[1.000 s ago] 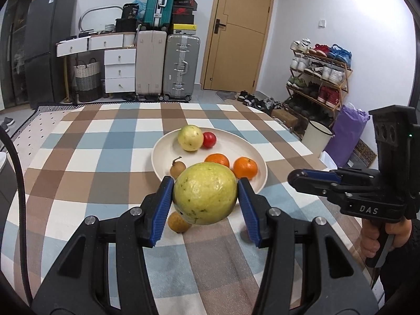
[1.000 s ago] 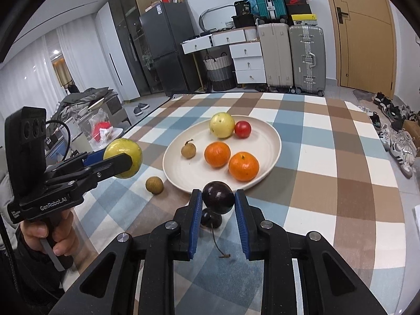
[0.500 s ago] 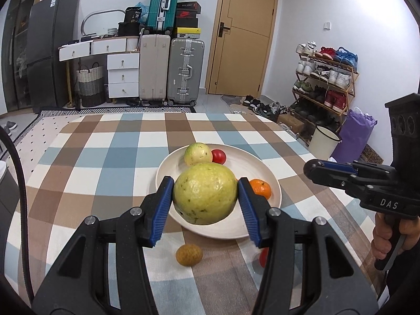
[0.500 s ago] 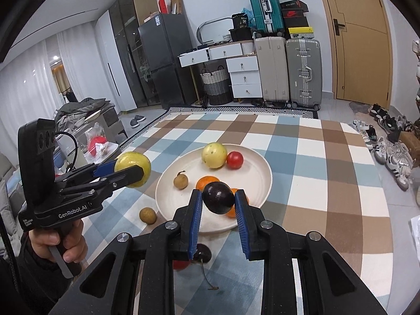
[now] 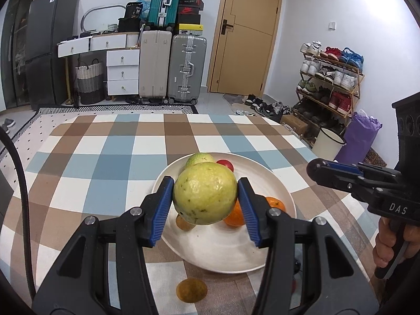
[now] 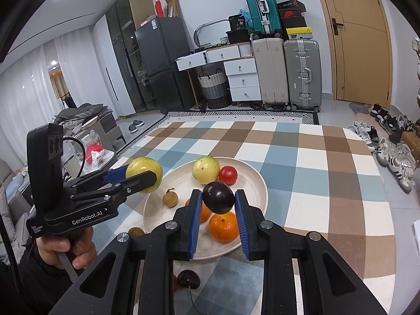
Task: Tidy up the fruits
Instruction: 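Carry the pomelo and cherry onto the plate and open both grippers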
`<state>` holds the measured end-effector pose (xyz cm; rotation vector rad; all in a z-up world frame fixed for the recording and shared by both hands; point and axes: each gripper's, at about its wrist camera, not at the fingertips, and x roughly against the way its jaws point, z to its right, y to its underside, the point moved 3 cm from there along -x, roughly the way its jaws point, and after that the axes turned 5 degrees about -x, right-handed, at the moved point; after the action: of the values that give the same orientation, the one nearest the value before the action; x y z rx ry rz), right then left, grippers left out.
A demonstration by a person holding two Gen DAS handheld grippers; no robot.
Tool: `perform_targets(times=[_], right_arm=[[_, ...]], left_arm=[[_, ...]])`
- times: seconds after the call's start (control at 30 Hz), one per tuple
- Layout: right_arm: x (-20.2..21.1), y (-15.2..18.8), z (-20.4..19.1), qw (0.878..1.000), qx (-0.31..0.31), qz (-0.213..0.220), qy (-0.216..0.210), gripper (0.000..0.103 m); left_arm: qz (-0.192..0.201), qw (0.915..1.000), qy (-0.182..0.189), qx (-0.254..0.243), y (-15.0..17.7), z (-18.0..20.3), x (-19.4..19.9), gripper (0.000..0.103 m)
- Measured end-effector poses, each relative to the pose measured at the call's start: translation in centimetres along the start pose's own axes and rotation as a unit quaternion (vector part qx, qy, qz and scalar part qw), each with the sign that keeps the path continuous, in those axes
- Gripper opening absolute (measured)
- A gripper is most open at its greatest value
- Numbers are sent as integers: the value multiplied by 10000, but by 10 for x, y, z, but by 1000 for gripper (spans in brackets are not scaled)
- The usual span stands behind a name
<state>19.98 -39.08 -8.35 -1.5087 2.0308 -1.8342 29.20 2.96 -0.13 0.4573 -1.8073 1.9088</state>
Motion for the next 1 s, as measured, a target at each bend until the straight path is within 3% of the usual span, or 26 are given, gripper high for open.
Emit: perform_targets(times=[1.0], right_arm=[[-61, 14, 29, 9991, -346, -233, -8, 26]], left_arm=[[-297, 9995, -127, -10, 18, -7, -40, 47]])
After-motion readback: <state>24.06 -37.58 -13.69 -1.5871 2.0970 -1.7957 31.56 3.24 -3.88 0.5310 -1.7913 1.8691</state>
